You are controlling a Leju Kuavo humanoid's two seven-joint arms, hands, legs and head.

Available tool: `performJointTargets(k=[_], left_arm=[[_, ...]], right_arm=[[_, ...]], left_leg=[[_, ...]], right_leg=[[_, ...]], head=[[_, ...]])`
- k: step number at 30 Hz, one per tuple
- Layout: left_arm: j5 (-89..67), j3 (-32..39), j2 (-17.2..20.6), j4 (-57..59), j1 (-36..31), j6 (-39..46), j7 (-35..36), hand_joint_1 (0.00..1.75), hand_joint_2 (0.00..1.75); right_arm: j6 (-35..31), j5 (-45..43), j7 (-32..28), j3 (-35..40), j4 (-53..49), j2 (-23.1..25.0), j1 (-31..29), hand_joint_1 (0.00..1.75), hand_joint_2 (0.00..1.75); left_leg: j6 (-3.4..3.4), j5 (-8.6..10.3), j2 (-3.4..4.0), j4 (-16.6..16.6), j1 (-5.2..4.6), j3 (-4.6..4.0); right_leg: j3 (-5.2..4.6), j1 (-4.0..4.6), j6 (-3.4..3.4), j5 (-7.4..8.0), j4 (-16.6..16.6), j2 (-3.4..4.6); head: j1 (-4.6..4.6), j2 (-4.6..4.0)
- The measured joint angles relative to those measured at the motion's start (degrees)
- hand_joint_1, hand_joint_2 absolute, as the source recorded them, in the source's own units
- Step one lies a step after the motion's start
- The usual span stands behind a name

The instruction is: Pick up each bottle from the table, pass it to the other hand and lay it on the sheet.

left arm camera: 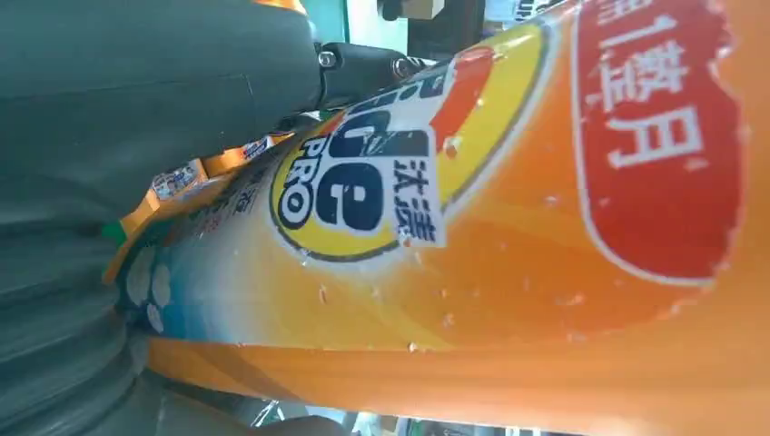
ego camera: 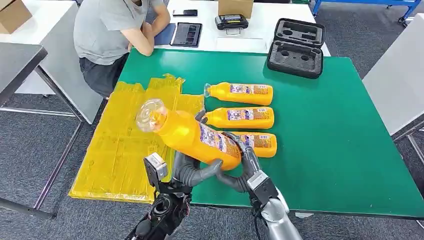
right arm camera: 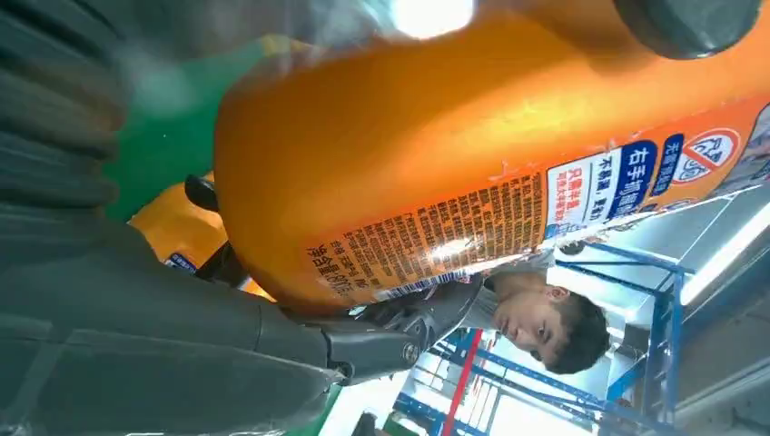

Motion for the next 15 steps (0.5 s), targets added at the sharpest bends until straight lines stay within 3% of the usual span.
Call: performJointTargets(k=[12,13,15], left_arm=[[-0.5,0.52,0.0,-0.2,0.18,2.14,0.0,0.0,1.75],[-0.5,0.55,0.0,-0.22,0.18,2.19,0.0,0.0,0.0],[-0.5,0.55,0.0,-0.22,0.18,2.23,0.0,0.0,0.0]], right_arm=[[-0.22,-0.61,0.0,-0.96,-0.04,-0.52,-1.32,1.75,1.75],[-0.22,-0.7,0.02,-1.09,-0.11,-0.59,-1.35,1.75,1.75],[-0.24,-0.76,0.02,-1.33,-0.11,-0.72,-1.37,1.75,1.75]], left_leg=[[0.0,0.01,0.0,0.0,0.0,0.0],[0.0,0.0,0.0,0.0,0.0,0.0],[0.0,0.0,0.0,0.0,0.0,0.0]], right_leg=[[0.01,0.0,0.0,0.0,0.0,0.0],[0.0,0.0,0.0,0.0,0.0,0.0],[0.0,0.0,0.0,0.0,0.0,0.0]], head=[[0.0,0.0],[0.02,0.0],[0.0,0.0]])
